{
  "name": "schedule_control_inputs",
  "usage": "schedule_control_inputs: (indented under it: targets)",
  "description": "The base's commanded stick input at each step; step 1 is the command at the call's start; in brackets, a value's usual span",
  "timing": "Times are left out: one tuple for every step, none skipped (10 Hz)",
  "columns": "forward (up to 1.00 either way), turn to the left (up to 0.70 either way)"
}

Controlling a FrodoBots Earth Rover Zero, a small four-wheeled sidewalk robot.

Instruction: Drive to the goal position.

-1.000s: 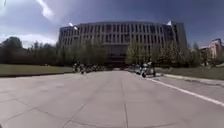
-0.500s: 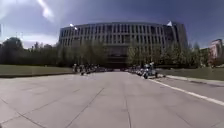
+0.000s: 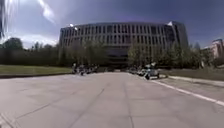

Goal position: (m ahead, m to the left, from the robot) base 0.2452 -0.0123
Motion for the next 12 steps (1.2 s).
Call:
schedule_control_inputs:
  targets:
    - [0.50,0.00]
    - [0.50,0.00]
    - [0.50,0.00]
    - [0.50,0.00]
    - [0.50,0.00]
    - [0.50,0.00]
    - [0.50,0.00]
    - [0.50,0.00]
    - [0.50,0.00]
    - [0.50,0.00]
    - [0.50,0.00]
    - [0.50,0.00]
